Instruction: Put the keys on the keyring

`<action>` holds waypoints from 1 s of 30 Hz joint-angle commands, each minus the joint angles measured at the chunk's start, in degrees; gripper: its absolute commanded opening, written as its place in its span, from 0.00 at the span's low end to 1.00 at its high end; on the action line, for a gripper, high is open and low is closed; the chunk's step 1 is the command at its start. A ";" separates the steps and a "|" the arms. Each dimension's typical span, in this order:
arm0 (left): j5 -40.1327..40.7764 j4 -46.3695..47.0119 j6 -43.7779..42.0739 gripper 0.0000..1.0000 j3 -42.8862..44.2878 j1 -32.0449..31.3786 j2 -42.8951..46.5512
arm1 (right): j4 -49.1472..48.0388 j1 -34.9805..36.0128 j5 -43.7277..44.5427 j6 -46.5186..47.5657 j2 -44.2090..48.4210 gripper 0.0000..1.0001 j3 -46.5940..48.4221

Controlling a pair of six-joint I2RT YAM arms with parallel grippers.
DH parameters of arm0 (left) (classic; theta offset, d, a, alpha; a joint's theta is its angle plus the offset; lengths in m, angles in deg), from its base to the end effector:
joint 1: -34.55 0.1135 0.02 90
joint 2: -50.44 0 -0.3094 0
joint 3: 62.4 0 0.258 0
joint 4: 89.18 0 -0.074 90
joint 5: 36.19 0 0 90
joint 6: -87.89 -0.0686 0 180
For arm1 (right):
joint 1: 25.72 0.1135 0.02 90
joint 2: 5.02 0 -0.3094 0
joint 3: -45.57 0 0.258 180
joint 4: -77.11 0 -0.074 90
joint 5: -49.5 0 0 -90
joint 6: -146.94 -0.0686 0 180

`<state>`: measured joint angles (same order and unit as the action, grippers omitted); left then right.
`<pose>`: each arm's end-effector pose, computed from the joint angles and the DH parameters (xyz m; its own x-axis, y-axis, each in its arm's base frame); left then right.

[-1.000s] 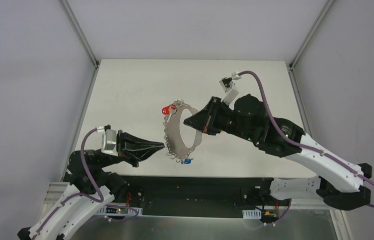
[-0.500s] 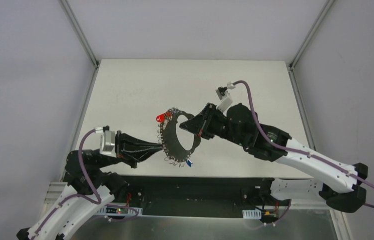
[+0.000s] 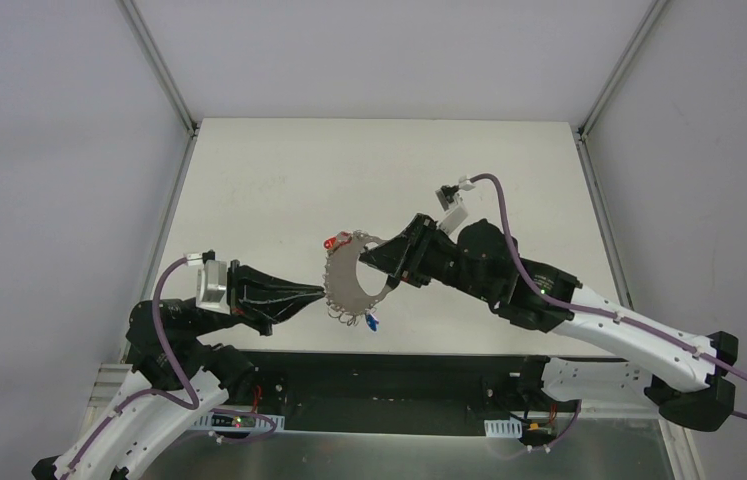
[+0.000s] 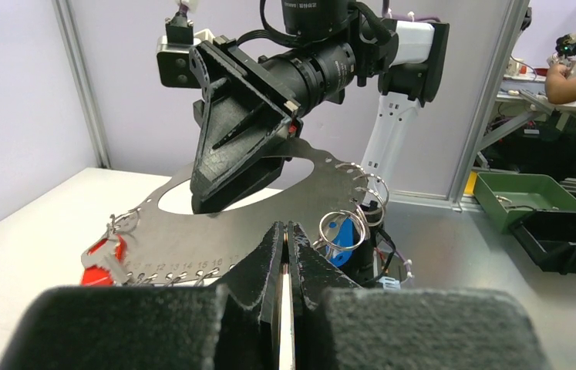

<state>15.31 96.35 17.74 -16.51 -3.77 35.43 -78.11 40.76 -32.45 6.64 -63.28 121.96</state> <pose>0.0091 -0.0616 0.4018 0.1398 -0.4492 -0.8824 0.9843 0.1604 0.0743 0.1059 0.2193 0.4405 -0.6853 0.3343 -0.6469 -0.5089 0.4156 0.7539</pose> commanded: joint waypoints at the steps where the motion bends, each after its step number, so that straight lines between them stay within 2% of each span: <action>1: 0.64 1.91 -1.41 0.00 2.26 -0.61 -0.21 | -3.36 -0.05 -0.02 0.25 2.32 0.39 -0.20; 20: 1.96 0.38 -2.76 0.00 2.47 -0.61 -0.48 | -3.53 -0.23 0.55 -1.15 5.86 0.42 -6.68; 30: 2.01 0.39 -2.64 0.00 2.25 -0.61 -0.65 | -4.39 -0.26 1.03 -3.09 7.20 0.52 -10.49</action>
<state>16.78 94.04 16.21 -16.29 -3.77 34.95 -79.33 40.74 -32.34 4.69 -58.06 111.84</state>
